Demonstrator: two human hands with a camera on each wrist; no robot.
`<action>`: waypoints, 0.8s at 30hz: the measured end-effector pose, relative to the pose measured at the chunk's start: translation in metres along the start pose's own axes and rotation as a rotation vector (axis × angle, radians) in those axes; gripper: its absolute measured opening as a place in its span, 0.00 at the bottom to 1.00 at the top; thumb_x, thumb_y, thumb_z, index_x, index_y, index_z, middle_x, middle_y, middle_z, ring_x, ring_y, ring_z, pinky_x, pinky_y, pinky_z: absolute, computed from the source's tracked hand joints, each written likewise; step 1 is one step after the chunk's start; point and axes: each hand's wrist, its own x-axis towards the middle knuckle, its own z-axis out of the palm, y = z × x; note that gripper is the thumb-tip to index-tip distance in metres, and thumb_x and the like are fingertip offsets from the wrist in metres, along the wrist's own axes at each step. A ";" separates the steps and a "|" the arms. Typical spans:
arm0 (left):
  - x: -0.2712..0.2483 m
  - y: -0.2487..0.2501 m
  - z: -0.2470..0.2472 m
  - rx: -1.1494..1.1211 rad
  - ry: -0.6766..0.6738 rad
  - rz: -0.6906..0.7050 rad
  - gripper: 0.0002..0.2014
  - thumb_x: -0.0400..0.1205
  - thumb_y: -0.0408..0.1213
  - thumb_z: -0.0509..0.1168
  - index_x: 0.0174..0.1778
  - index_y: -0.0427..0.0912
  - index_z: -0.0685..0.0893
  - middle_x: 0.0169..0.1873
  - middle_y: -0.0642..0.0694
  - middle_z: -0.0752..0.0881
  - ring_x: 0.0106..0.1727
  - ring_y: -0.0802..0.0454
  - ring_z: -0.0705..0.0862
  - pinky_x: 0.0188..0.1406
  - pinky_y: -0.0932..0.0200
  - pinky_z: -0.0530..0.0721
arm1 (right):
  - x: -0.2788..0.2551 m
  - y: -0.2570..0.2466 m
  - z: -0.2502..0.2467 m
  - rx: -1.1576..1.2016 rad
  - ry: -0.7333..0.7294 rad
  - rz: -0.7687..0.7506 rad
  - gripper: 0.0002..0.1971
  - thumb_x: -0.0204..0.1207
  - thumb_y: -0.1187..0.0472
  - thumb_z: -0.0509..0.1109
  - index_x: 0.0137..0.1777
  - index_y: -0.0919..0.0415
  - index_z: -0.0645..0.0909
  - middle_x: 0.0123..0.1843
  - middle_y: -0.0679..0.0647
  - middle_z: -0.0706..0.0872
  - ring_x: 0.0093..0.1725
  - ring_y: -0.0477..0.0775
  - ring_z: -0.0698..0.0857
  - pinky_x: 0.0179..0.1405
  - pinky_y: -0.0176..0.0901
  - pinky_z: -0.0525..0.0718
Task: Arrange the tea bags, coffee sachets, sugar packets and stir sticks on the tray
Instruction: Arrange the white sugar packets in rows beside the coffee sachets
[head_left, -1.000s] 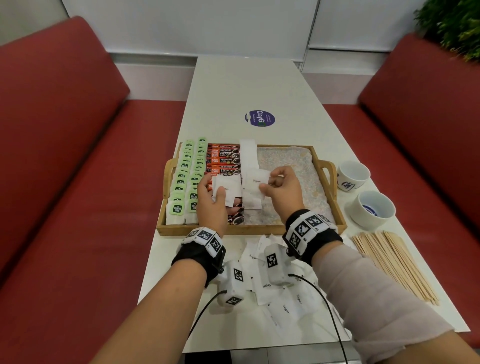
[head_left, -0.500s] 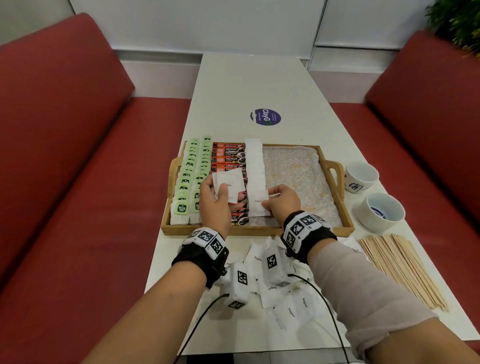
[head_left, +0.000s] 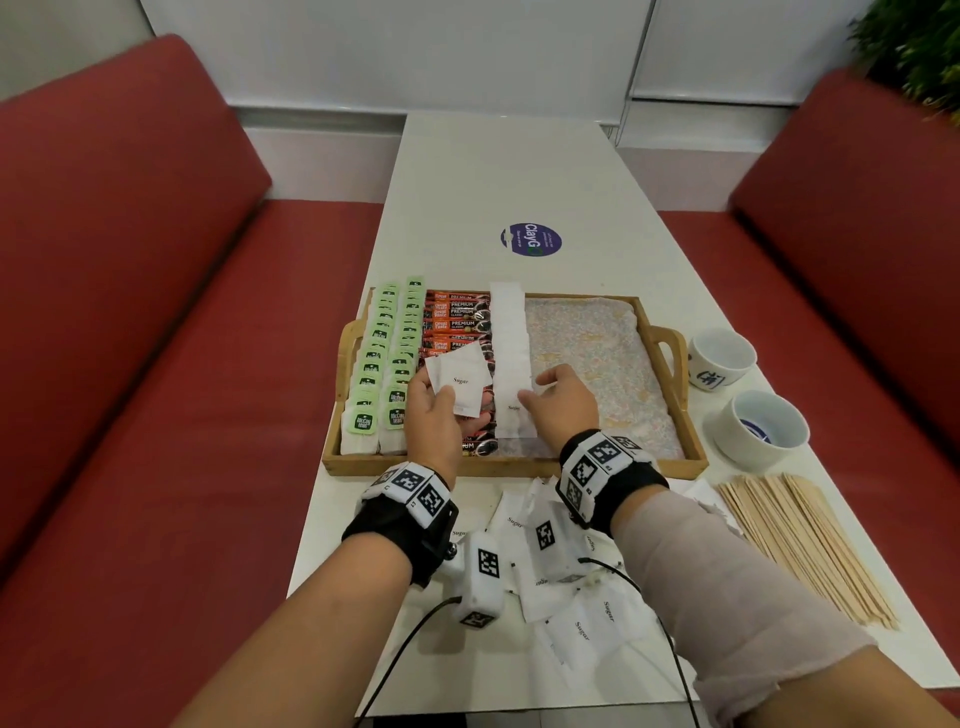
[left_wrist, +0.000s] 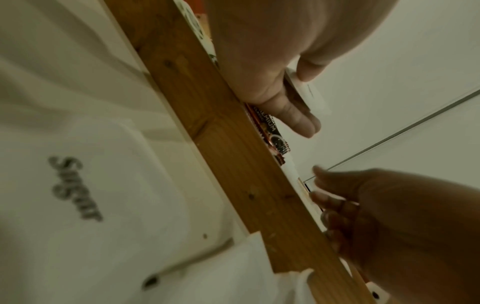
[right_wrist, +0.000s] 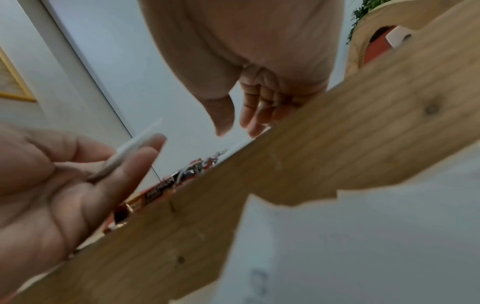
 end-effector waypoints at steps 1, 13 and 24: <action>0.000 0.001 0.001 0.008 -0.001 0.010 0.16 0.86 0.25 0.50 0.66 0.47 0.71 0.58 0.38 0.83 0.46 0.44 0.88 0.36 0.54 0.90 | -0.002 -0.003 0.000 0.042 0.005 -0.030 0.10 0.76 0.54 0.70 0.52 0.57 0.77 0.46 0.54 0.86 0.48 0.56 0.85 0.52 0.51 0.83; -0.003 -0.001 0.005 0.079 -0.011 0.099 0.10 0.86 0.31 0.58 0.63 0.44 0.76 0.54 0.47 0.85 0.52 0.51 0.87 0.42 0.62 0.89 | -0.016 -0.013 -0.004 0.370 -0.151 -0.061 0.08 0.78 0.62 0.69 0.37 0.58 0.78 0.33 0.51 0.83 0.27 0.46 0.81 0.28 0.37 0.78; -0.001 -0.002 -0.002 0.076 0.031 0.116 0.10 0.89 0.35 0.52 0.60 0.46 0.76 0.52 0.48 0.86 0.42 0.58 0.90 0.35 0.65 0.87 | -0.007 0.015 -0.007 0.122 -0.036 0.077 0.04 0.75 0.64 0.70 0.43 0.57 0.78 0.37 0.49 0.81 0.44 0.54 0.82 0.54 0.52 0.83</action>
